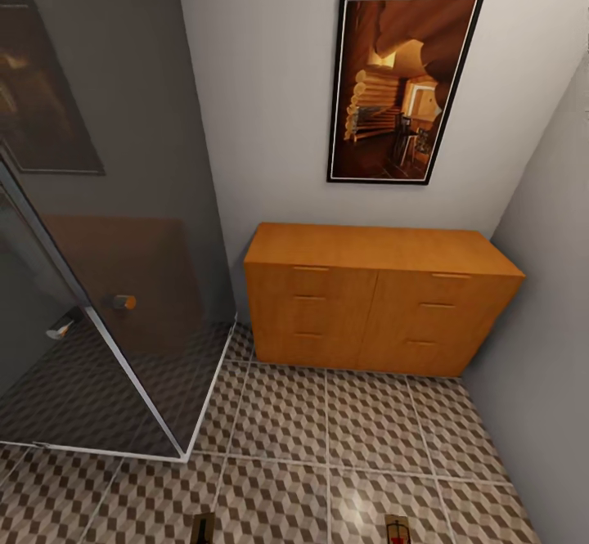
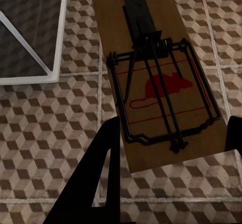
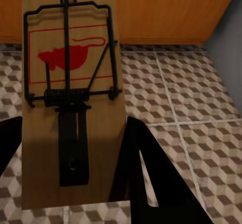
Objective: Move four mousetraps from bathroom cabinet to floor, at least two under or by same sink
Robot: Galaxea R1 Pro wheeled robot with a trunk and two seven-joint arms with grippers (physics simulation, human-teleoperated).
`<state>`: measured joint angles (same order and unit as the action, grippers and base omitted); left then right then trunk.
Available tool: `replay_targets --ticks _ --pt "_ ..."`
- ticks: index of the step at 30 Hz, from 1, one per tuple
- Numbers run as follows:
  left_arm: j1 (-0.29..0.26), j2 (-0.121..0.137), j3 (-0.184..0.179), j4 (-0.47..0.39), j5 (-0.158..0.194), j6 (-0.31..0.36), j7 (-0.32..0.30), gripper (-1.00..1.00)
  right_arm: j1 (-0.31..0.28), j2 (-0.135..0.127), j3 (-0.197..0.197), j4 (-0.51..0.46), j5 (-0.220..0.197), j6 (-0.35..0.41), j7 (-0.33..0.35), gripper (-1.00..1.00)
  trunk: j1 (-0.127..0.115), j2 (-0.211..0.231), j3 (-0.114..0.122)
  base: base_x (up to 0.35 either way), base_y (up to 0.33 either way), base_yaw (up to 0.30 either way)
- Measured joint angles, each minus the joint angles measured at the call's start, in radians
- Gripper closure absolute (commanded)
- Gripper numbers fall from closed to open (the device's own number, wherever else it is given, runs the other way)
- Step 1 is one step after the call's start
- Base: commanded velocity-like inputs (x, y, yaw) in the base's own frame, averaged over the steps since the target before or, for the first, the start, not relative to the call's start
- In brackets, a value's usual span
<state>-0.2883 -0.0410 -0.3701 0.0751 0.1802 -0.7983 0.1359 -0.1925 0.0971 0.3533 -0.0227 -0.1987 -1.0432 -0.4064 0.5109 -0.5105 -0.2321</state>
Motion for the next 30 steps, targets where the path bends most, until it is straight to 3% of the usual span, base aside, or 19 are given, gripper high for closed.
replay_targets --ticks 18,30 --pt "0.000 0.000 0.000 0.000 0.000 0.000 0.000 1.00 0.000 -0.001 0.000 0.000 0.000 0.000 0.000 1.00 0.000 0.000 0.020 0.000 0.000 0.004" --pt "0.000 0.001 0.000 -0.001 0.000 0.000 0.000 1.00 0.000 0.003 0.000 0.000 -0.001 0.000 -0.002 1.00 0.000 0.000 0.021 0.000 0.000 0.238"
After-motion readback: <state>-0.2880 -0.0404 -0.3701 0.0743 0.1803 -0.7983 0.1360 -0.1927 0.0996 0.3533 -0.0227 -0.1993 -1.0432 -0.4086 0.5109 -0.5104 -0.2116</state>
